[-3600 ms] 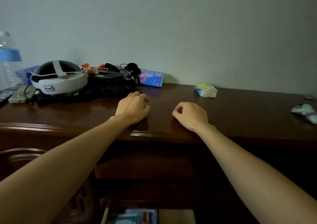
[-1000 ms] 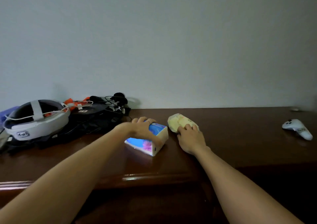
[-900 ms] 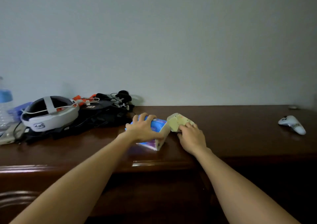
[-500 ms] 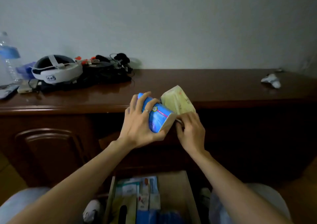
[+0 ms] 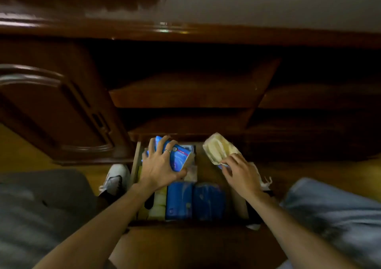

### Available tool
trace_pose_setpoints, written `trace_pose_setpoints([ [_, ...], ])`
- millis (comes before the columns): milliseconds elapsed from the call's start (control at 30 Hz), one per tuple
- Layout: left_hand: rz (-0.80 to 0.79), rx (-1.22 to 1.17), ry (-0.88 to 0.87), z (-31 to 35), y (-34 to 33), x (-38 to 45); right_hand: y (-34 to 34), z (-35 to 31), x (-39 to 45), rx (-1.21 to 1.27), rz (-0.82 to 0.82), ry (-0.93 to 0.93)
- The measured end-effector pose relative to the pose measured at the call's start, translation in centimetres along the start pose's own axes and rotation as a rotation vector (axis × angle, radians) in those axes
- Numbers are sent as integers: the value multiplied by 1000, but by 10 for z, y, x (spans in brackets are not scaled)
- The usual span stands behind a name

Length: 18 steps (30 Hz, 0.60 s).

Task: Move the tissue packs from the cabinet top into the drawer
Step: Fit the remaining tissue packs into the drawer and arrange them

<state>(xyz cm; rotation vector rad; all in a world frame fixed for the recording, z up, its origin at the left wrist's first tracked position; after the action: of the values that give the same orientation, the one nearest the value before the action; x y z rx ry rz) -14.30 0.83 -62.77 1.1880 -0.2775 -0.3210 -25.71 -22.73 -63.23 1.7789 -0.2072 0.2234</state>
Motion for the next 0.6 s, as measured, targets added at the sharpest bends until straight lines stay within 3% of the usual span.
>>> trace_pose_setpoints([
  [133, -91, -7, 156, -32, -40, -12, -48, -15, -25, 73, -259, -182],
  [300, -123, 34, 152, -40, -63, -6, -111, -47, -63, 287, -861, -285],
  [367, -127, 32, 160, -41, -66, -3, -119, -46, -62, 273, -867, -269],
  [500, -133, 10, 182, -40, -66, -1, -108, -15, -29, 31, -484, -239],
  [600, -146, 2, 187, -39, -68, -1, -133, 5, -38, 127, -687, -386],
])
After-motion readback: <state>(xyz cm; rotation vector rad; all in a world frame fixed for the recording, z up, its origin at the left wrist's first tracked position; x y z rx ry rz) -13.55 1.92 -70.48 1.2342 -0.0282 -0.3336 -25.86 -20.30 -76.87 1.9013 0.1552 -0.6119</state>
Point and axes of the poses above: each hand's wrist, its own x-axis towards the middle knuckle, its own y-axis out of the back of the hand, z = x × y, the point moved 6 cm from there along x, towards the middle knuckle, and after that the axes turned 6 degrees about y, right-handed, at the moved point
